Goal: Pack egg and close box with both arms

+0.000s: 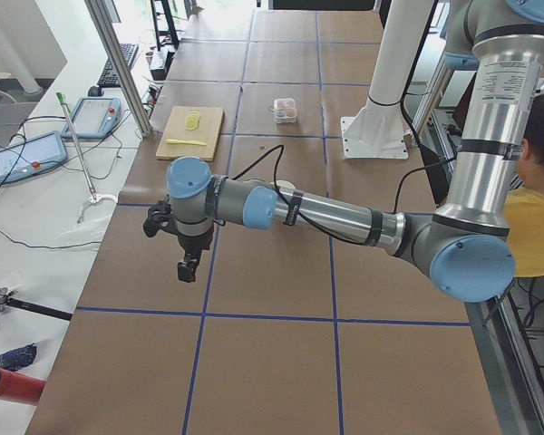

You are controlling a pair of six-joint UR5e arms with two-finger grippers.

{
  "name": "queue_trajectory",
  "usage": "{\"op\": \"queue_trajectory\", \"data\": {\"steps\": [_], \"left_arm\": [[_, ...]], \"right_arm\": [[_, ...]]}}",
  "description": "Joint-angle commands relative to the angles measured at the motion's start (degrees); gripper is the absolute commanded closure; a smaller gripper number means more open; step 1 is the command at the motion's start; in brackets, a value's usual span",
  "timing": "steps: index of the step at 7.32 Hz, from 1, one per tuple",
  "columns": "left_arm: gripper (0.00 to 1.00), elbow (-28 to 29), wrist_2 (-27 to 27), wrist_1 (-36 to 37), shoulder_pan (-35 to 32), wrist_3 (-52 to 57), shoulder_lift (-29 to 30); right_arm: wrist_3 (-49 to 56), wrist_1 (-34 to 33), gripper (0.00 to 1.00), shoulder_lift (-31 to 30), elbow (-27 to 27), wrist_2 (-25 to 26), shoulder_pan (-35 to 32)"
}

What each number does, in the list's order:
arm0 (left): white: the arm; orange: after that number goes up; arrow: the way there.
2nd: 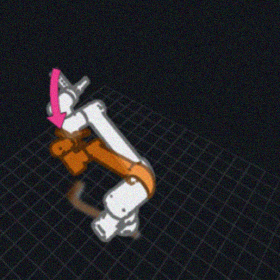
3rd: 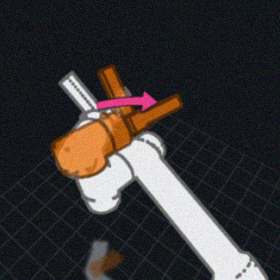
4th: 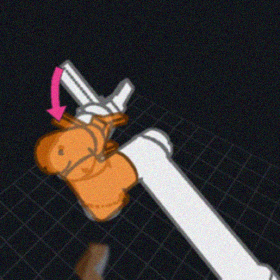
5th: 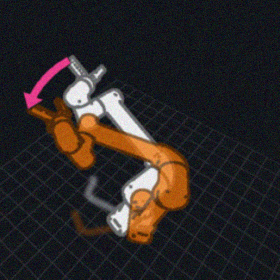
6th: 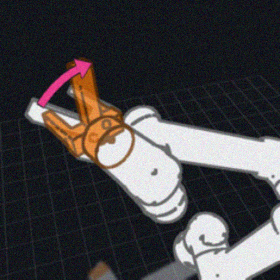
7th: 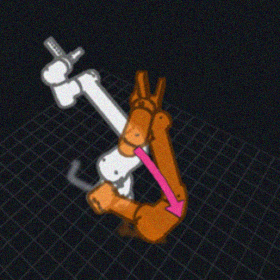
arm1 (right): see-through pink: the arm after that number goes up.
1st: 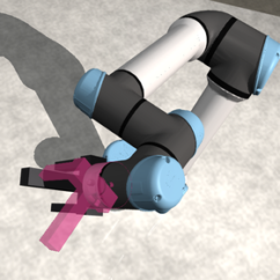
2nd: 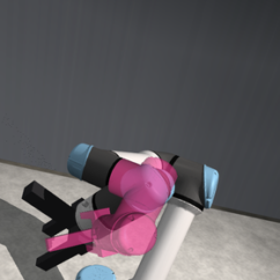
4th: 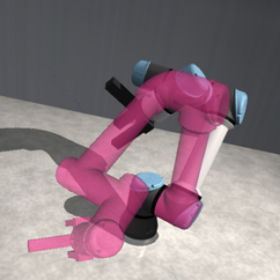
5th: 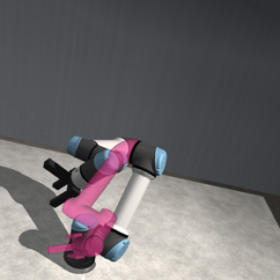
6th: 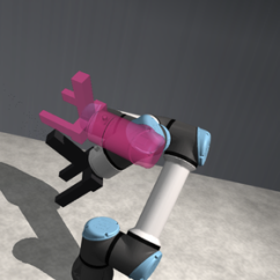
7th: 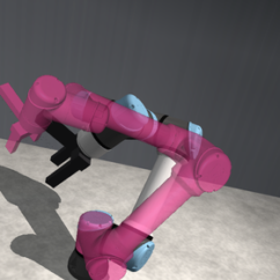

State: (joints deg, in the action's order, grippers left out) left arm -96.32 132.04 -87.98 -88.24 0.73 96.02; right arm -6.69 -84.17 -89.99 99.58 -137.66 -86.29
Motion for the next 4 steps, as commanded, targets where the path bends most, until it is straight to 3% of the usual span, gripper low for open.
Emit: {"op": "queue_trajectory", "data": {"steps": [1, 3, 4], "left_arm": [[0.0, -1.5, 0.14, 1.32, 0.0, -3.37, -3.99], [0.0, -0.71, 0.14, -2.87, 0.26, -0.92, -6.35], [0.0, 0.16, 0.14, -8.64, 0.35, -0.04, -7.5]], "right_arm": [[8.51, -7.73, 0.0, 1.74, -0.18, 0.29, -0.63], [8.54, -8.29, 0.0, 2.71, 0.27, 0.11, -0.46], [8.45, -10.03, 0.0, 4.11, 0.09, 0.28, 0.06]]}}
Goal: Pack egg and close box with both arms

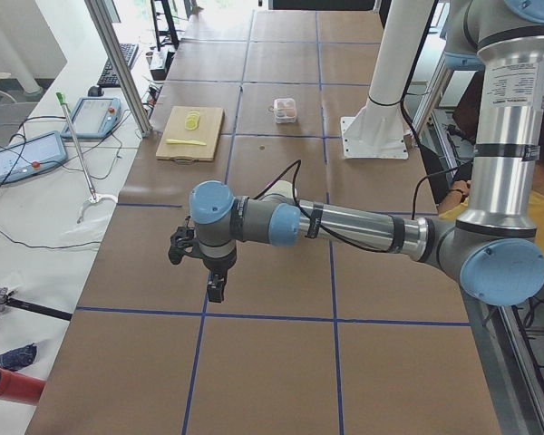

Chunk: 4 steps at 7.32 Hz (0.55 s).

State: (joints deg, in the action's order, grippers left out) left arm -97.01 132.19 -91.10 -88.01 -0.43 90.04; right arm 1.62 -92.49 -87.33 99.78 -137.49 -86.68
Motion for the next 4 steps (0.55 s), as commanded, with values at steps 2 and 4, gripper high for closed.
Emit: {"op": "queue_trajectory", "data": {"steps": [2, 4], "left_arm": [[0.0, 1.12, 0.0, -10.5, 0.12, 1.04, -3.02], [0.0, 0.78, 0.53, -9.98, 0.12, 1.04, -2.76]], "right_arm": [[-0.03, -3.48, 0.0, 2.52, -0.64, 0.21, 0.98], [-0.65, -3.48, 0.0, 3.74, -2.03, 0.56, 2.29]]}}
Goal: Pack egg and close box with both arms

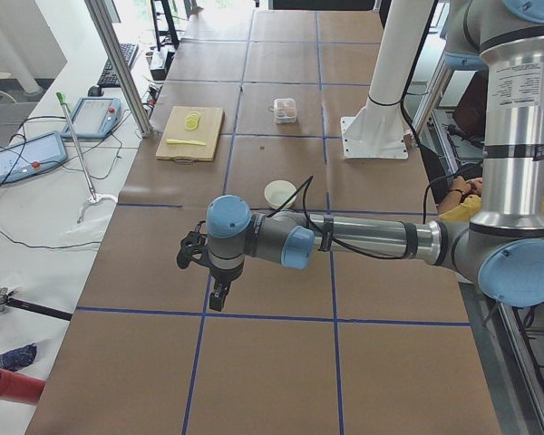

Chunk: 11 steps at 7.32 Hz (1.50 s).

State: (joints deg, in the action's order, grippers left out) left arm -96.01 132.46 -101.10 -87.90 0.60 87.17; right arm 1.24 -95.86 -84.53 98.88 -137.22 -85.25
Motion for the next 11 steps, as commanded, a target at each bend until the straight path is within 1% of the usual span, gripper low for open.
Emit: {"op": "queue_trajectory", "data": {"steps": [1, 2, 3, 4, 5, 8, 9, 11], "left_arm": [[0.0, -0.76, 0.34, 0.98, -0.17, 0.02, 0.63], [0.0, -0.5, 0.26, 1.95, -0.26, 0.02, 1.33], [0.0, -0.5, -0.35, 1.7, -0.35, -0.33, 0.64], [0.0, -0.06, -1.93, 1.7, -0.35, -0.86, 0.98], [0.0, -1.28, -4.64, 1.87, -0.35, -0.95, 0.99], [0.0, -1.9, -4.4, 1.96, -0.26, -0.95, 0.81], [0.0, -1.9, -4.4, 2.92, -0.17, -0.95, 1.33], [0.0, -2.43, -4.23, 10.54, -0.08, -0.86, 4.4]], "right_arm": [[-0.18, -0.03, 0.0, 2.6, -3.5, 0.29, 0.79], [-0.27, -0.03, 0.0, 2.62, -3.52, 0.29, 0.79], [-0.27, -0.03, 0.0, 2.53, -3.52, 0.2, 0.79], [-0.36, -0.11, 0.0, 2.53, -3.61, 0.2, 0.79], [-0.45, 0.06, 0.0, 1.92, -3.61, 0.29, 0.7], [-2.64, 0.59, 0.0, 1.74, -3.7, 0.38, 0.79], [-2.64, 0.59, 0.0, 1.65, -3.7, 0.38, 0.79], [-2.47, 0.59, 0.0, 1.57, -3.7, 0.29, 0.7]]}}
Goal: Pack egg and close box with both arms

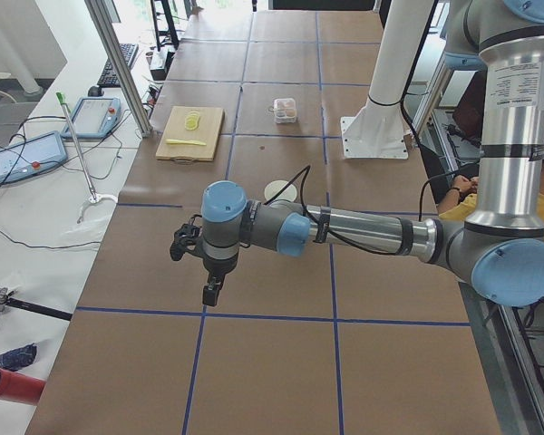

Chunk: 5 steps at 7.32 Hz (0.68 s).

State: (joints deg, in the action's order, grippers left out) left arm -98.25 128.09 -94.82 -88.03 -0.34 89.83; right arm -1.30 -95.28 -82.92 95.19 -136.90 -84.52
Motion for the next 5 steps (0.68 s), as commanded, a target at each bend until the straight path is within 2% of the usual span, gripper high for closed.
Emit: {"op": "queue_trajectory", "data": {"steps": [1, 2, 5], "left_arm": [[0.0, -0.19, 1.44, 4.21, 0.14, 0.07, 1.75], [0.0, -0.28, 3.81, 4.12, 0.14, 0.07, 1.66], [0.0, -2.47, 4.1, 4.04, 0.23, 0.07, 1.05]], "right_arm": [[0.41, 0.01, 0.0, -0.05, 0.0, -0.04, -0.04], [0.42, 0.01, 0.0, -0.4, 0.26, -0.21, -0.04], [0.16, 0.01, 0.0, -0.49, 0.35, -0.39, -0.04]]}}
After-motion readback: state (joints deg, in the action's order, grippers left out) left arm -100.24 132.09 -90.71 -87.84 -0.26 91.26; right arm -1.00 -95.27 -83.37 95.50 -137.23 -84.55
